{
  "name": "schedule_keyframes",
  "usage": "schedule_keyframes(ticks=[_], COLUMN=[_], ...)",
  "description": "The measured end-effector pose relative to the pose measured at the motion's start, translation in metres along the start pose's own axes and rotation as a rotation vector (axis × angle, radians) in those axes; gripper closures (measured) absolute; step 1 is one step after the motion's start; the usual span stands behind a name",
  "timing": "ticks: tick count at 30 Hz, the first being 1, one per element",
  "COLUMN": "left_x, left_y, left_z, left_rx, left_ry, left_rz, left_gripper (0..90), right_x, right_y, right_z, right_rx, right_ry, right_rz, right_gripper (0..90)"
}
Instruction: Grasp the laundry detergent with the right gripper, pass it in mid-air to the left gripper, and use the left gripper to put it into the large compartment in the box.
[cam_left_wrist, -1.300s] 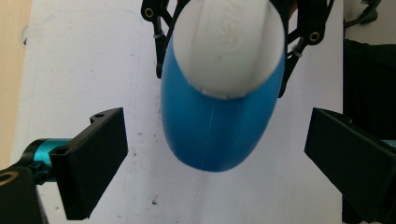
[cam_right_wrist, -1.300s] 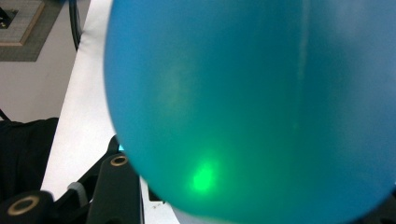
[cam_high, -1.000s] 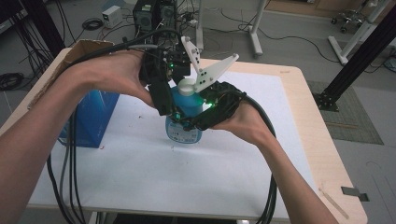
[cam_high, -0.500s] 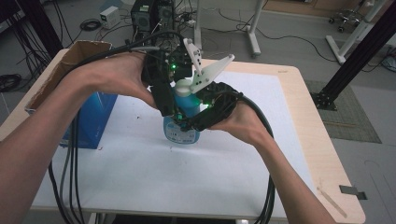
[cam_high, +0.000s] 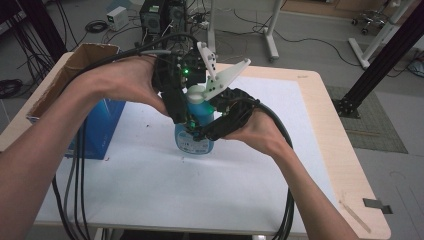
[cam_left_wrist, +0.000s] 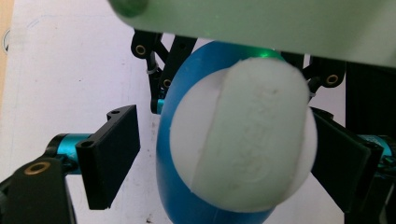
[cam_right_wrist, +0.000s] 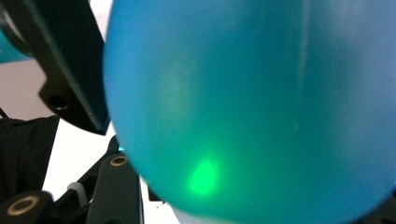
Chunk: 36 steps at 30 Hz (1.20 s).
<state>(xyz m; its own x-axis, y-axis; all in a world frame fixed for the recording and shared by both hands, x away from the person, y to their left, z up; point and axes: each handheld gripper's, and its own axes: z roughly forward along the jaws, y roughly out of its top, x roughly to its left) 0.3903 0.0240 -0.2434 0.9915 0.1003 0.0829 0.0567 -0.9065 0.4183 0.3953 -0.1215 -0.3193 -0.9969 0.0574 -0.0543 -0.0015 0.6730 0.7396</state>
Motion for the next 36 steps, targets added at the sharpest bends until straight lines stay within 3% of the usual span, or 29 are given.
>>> schedule_keyframes(ticks=[32,36], left_x=[-0.0014,-0.0024], left_y=[0.0005,0.0017], left_z=[0.0008,0.0008], left_rx=[0.027,0.024], left_ry=[-0.004,-0.01], left_rz=[0.024,0.045], left_gripper=[28.7,34.0], right_x=[0.003,0.0028], right_y=[-0.0019,-0.0017], right_z=[0.0028,0.0027], right_rx=[0.009,0.004], right_ry=[0.006,0.005], right_rz=[0.002,-0.003], right_gripper=[46.6,46.5])
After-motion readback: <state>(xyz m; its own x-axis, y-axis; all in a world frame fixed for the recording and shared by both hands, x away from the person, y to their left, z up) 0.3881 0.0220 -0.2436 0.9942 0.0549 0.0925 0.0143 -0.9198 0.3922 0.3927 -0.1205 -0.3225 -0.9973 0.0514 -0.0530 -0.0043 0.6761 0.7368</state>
